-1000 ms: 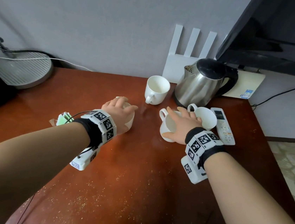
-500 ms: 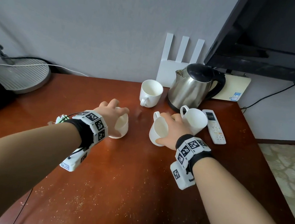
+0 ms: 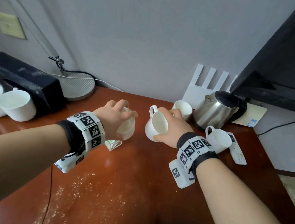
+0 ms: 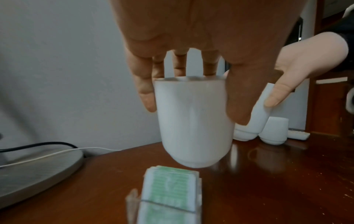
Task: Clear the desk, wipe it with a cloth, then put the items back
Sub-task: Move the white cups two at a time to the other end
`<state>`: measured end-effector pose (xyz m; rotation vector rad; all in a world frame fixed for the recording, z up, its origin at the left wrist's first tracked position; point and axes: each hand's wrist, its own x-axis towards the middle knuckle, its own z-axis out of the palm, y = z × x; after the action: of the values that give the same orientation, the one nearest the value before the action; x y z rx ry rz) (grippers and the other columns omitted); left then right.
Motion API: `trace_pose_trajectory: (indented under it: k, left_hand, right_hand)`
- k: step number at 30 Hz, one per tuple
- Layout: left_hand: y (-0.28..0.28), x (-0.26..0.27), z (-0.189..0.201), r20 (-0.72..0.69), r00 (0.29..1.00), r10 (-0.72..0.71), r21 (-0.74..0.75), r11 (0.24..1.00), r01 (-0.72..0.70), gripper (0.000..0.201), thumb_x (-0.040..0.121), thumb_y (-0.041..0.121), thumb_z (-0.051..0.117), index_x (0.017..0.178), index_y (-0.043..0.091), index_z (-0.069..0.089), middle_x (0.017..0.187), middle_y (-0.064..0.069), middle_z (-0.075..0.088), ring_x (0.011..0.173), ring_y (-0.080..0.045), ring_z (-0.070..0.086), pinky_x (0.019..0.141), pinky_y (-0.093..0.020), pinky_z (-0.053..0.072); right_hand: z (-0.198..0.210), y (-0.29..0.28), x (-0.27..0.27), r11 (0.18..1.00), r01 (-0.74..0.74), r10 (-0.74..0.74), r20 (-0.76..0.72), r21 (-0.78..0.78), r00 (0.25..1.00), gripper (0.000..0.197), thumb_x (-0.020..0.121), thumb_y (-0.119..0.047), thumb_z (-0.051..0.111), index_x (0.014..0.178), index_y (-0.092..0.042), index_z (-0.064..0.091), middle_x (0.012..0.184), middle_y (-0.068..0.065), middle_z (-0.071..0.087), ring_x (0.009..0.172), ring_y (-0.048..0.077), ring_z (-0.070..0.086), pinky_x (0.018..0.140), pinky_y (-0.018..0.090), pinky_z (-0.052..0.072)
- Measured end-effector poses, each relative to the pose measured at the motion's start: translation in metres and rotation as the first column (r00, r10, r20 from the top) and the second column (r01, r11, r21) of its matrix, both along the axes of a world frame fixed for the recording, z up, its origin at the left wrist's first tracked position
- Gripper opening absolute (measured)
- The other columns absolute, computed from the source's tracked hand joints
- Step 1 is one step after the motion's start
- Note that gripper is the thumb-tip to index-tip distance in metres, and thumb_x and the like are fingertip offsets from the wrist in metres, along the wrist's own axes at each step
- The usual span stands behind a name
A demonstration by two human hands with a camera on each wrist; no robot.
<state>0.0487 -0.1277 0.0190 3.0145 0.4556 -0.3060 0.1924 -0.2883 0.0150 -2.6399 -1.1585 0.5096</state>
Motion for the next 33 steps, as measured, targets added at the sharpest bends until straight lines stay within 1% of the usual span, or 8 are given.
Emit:
trace_pose_trajectory:
  k: [5, 9, 12, 15, 19, 25, 29, 33]
  left_hand:
    - [0.050, -0.074, 0.019, 0.032, 0.998, 0.050, 0.002, 0.999, -0.050, 0.079, 0.078, 0.044, 0.068, 0.141, 0.041, 0.021, 0.142, 0.000, 0.017, 0.127, -0.025, 0.029, 0.097, -0.035, 0.044]
    - [0.096, -0.134, 0.022, 0.021, 0.994, 0.111, -0.005, 0.994, -0.111, 0.079, 0.076, 0.043, 0.070, 0.140, 0.042, 0.023, 0.142, 0.001, 0.018, 0.128, -0.025, 0.028, 0.099, -0.037, 0.045]
    - [0.129, -0.178, 0.020, 0.022, 0.987, 0.158, 0.022, 0.987, -0.159, 0.081, 0.076, 0.045, 0.069, 0.141, 0.042, 0.021, 0.142, 0.001, 0.017, 0.128, -0.024, 0.029, 0.097, -0.037, 0.045]
    - [0.160, -0.221, 0.014, 0.011, 0.981, 0.195, 0.039, 0.980, -0.195, 0.083, 0.075, 0.047, 0.069, 0.141, 0.042, 0.020, 0.141, 0.001, 0.020, 0.127, -0.024, 0.031, 0.097, -0.038, 0.045]
    - [0.193, -0.268, -0.001, -0.036, 0.965, 0.260, 0.026, 0.965, -0.260, 0.084, 0.074, 0.046, 0.070, 0.141, 0.039, 0.020, 0.139, 0.003, 0.022, 0.123, -0.023, 0.035, 0.093, -0.037, 0.049]
    - [0.225, -0.301, -0.033, -0.106, 0.937, 0.334, -0.027, 0.941, -0.338, 0.084, 0.075, 0.042, 0.071, 0.142, 0.039, 0.020, 0.137, 0.003, 0.025, 0.121, -0.023, 0.034, 0.092, -0.037, 0.049]
    - [0.236, -0.307, -0.055, -0.129, 0.920, 0.370, -0.068, 0.922, -0.380, 0.082, 0.076, 0.040, 0.070, 0.142, 0.037, 0.021, 0.140, 0.002, 0.023, 0.123, -0.025, 0.032, 0.093, -0.038, 0.049]
    - [0.241, -0.306, -0.069, -0.117, 0.916, 0.384, -0.113, 0.911, -0.396, 0.081, 0.078, 0.039, 0.067, 0.144, 0.035, 0.020, 0.144, 0.003, 0.021, 0.128, -0.025, 0.030, 0.098, -0.037, 0.046]
  right_hand:
    - [0.015, 0.062, -0.064, 0.997, -0.066, 0.065, 0.018, 0.032, 0.998, 0.076, 0.067, -0.035, 0.072, 0.128, -0.043, 0.028, 0.129, -0.004, 0.026, 0.106, 0.025, 0.051, 0.089, 0.038, 0.049]
    - [0.019, 0.118, -0.120, 0.990, -0.137, 0.136, 0.047, 0.032, 0.990, 0.076, 0.068, -0.033, 0.073, 0.130, -0.041, 0.030, 0.131, -0.003, 0.027, 0.107, 0.024, 0.050, 0.086, 0.034, 0.049]
    - [0.016, 0.159, -0.161, 0.981, -0.191, 0.189, 0.046, 0.044, 0.981, 0.075, 0.067, -0.032, 0.074, 0.128, -0.041, 0.032, 0.129, -0.004, 0.027, 0.105, 0.023, 0.050, 0.084, 0.034, 0.049]
    - [0.008, 0.193, -0.198, 0.971, -0.235, 0.234, 0.031, 0.035, 0.972, 0.077, 0.067, -0.033, 0.074, 0.131, -0.040, 0.031, 0.130, -0.003, 0.027, 0.108, 0.024, 0.050, 0.087, 0.036, 0.050]
    - [-0.008, 0.228, -0.242, 0.954, -0.299, 0.298, -0.013, -0.027, 0.954, 0.079, 0.068, -0.033, 0.074, 0.133, -0.039, 0.029, 0.131, -0.002, 0.027, 0.108, 0.025, 0.051, 0.089, 0.039, 0.050]
    - [-0.038, 0.267, -0.285, 0.946, -0.314, 0.308, -0.071, -0.083, 0.949, 0.084, 0.068, -0.028, 0.075, 0.136, -0.032, 0.024, 0.132, 0.002, 0.030, 0.112, 0.026, 0.048, 0.089, 0.038, 0.047]
    - [-0.056, 0.282, -0.294, 0.949, -0.303, 0.296, -0.091, -0.087, 0.951, 0.083, 0.070, -0.026, 0.075, 0.135, -0.027, 0.026, 0.136, 0.003, 0.030, 0.117, 0.028, 0.045, 0.092, 0.039, 0.045]
    - [-0.065, 0.290, -0.296, 0.956, -0.288, 0.281, -0.106, -0.061, 0.954, 0.082, 0.071, -0.026, 0.074, 0.137, -0.028, 0.025, 0.139, 0.002, 0.029, 0.120, 0.028, 0.043, 0.094, 0.037, 0.041]
